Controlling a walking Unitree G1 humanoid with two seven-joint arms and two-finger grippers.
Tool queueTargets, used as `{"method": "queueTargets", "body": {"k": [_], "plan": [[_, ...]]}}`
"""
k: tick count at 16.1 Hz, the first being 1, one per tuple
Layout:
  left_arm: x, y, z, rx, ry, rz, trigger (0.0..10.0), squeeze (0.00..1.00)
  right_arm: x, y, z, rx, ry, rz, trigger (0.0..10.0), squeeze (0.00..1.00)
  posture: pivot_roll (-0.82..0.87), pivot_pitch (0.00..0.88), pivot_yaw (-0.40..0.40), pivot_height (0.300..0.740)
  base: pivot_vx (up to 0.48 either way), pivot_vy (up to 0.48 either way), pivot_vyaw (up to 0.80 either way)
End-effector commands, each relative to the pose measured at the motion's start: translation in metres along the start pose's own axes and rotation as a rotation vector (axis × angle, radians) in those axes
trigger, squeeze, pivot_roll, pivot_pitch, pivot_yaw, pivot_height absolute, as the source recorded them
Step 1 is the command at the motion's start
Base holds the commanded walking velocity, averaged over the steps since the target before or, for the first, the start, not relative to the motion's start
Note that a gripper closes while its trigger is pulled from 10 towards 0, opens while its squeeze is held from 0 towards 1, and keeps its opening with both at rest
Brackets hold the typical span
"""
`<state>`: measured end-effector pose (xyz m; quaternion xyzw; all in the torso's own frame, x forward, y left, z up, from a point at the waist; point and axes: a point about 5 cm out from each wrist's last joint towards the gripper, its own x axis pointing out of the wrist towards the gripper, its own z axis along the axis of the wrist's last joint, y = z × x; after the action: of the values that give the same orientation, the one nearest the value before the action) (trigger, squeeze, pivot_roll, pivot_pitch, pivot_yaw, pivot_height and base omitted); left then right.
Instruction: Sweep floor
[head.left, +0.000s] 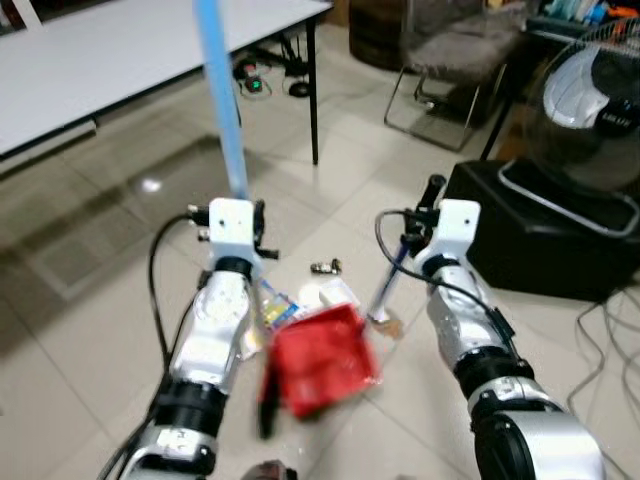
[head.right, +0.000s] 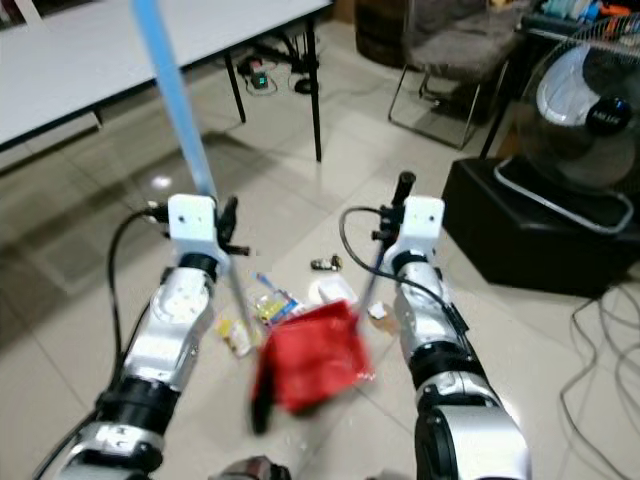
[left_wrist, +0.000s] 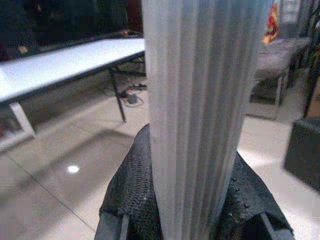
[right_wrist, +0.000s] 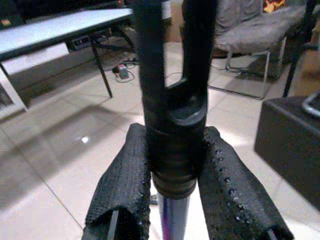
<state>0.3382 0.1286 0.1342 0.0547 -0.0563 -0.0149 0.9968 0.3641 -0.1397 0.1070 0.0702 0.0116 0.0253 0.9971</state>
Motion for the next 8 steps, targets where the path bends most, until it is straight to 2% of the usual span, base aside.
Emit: {"method": "queueTargets", "body": {"k": [1,6,8], "plan": [[0.005,-0.007,0.017,-0.008,-0.066,-0.02,10.0,0.0,0.004,-0.004,0.014,0.004,-0.057,-0.006,10.0,0.0,0.06,0.067,0.053,0.74,0.416,0.0,0.0],[0.012,-0.005,0.05,-0.02,-0.173,-0.014,10.0,0.0,0.004,-0.005,0.018,-0.005,-0.08,0.001,10.0,0.0,0.06,0.067,0.047,0.74,0.409,0.0,0.0],[0.013,-0.005,0.053,-0.02,-0.181,-0.013,10.0,0.0,0.005,-0.005,0.019,0.0,-0.081,0.001,10.0,0.0,0.06,0.066,0.048,0.74,0.401,0.0,0.0]]}}
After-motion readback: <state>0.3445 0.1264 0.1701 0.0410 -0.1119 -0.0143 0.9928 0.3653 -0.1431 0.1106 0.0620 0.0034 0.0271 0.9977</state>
